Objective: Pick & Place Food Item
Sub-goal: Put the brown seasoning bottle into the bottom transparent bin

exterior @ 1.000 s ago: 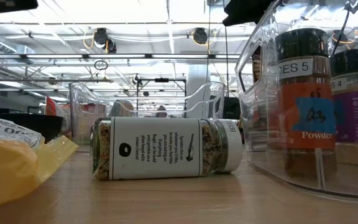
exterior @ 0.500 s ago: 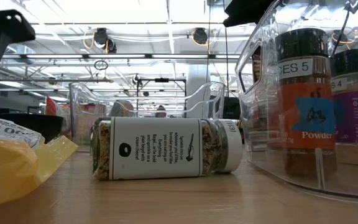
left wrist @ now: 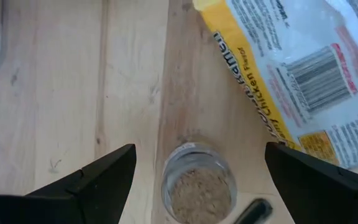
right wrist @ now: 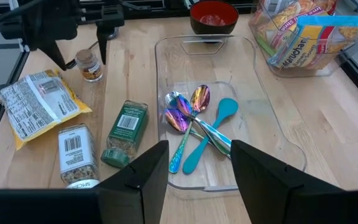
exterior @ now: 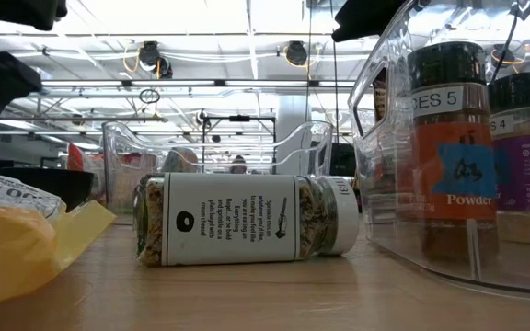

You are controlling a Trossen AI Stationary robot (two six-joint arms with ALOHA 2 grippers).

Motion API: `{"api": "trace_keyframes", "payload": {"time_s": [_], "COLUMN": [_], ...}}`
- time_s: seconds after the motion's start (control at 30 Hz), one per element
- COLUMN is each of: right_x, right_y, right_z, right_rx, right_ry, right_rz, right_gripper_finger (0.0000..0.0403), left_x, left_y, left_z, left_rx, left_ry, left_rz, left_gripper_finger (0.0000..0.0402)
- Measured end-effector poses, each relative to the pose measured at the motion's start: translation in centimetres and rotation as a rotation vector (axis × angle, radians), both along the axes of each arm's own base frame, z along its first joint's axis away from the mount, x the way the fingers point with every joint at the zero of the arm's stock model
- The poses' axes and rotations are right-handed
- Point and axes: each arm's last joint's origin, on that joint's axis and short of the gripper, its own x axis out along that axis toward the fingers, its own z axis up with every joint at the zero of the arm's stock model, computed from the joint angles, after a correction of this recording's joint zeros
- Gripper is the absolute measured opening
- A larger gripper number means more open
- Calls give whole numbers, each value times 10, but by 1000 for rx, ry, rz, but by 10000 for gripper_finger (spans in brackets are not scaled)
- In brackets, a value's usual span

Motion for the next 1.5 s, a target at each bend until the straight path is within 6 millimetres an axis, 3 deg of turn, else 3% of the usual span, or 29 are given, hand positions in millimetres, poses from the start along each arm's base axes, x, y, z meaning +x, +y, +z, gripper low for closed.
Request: {"api": "trace_keyframes", "payload": {"time_s": [0.37,1.2,1.33,1.5], "right_x": [0,0,0,0], "right_y": [0,0,0,0], "right_z": [0,0,0,0], "right_rx": [1,1,1,1], "right_ry": [-1,0,0,-1], "right_rz": [0,0,0,0], "right_gripper_finger": [164,164,164,164], "left_x": [2,2,2,4], "left_y": [-5,-6,-6,-4], "left_z": [-19,-19,-19,-19], "left_rx": [-2,-45,-49,-62], "left_ry": [88,118,123,131], "left_rz": [-11,-50,-35,6], "left_gripper_finger": [361,359,338,282]}}
